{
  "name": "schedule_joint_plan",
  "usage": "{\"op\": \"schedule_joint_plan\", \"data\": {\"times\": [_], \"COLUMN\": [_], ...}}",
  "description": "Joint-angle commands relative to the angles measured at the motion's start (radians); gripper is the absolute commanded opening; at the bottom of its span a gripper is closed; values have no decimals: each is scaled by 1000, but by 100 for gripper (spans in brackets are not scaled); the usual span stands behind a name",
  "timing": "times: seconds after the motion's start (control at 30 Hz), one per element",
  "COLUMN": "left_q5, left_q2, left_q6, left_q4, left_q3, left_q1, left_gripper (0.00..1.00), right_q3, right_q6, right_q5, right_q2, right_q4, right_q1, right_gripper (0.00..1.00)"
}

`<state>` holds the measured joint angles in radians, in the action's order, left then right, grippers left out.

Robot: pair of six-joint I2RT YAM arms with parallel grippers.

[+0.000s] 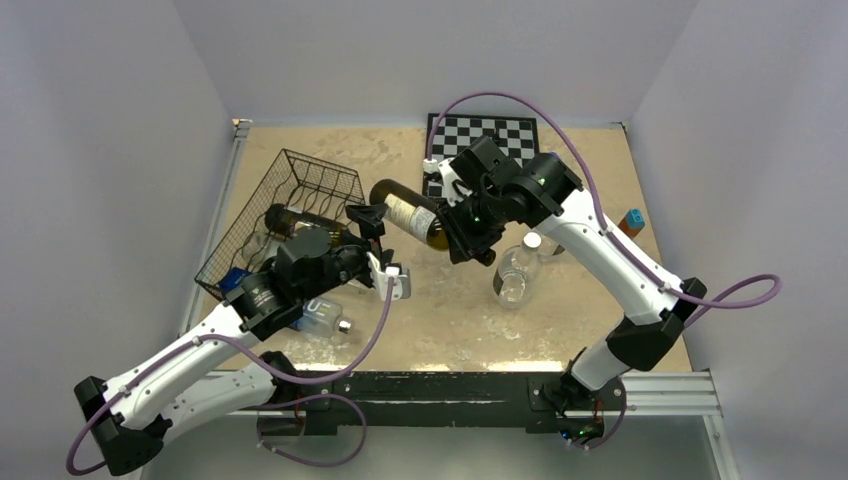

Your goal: Put the wine bottle on the wine rack

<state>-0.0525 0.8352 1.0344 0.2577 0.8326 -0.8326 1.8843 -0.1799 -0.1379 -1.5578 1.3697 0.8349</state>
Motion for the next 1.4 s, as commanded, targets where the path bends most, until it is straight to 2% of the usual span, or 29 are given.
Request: {"op": "schedule_joint_plan", "data": {"times": [0.0, 0.13, 0.23, 0.43, 0.57, 0.73, 1.07, 1.17, 1.23, 1.37], "left_q5": [-54, -26, -22, -119, -11, 37, 549, 725, 751, 703], "left_q2": [-15, -38, -103, -210, -214, -227, -204, -147, -110, -61], "left_q6": [-14, -145, -266, -546, -758, -859, -1094, -1164, -1193, -1230], "left_q4": [58, 74, 21, 24, 153, 236, 326, 422, 474, 518], "left_q3": [34, 64, 72, 172, 323, 416, 422, 462, 492, 518], "left_q1": [-1, 0, 0, 0, 0, 0, -1, 1, 5, 30], "left_gripper": [99, 99, 99, 99, 99, 99, 99, 99, 99, 99], "right_q3": [94, 79, 29, -71, -107, -155, -203, -232, -249, -255], "right_q6": [-40, -31, -19, 28, 41, 65, 93, 116, 114, 111], "right_q5": [122, 130, 135, 98, 92, 78, 40, -6, -28, -35], "right_q2": [9, -7, -6, -29, -61, -105, -203, -205, -205, -228], "right_q4": [-114, -134, -191, -297, -333, -430, -582, -637, -677, -720], "right_q1": [-4, -5, -5, -5, -6, -7, -7, -7, -7, -7], "right_gripper": [0, 0, 0, 0, 0, 0, 0, 0, 0, 0]}}
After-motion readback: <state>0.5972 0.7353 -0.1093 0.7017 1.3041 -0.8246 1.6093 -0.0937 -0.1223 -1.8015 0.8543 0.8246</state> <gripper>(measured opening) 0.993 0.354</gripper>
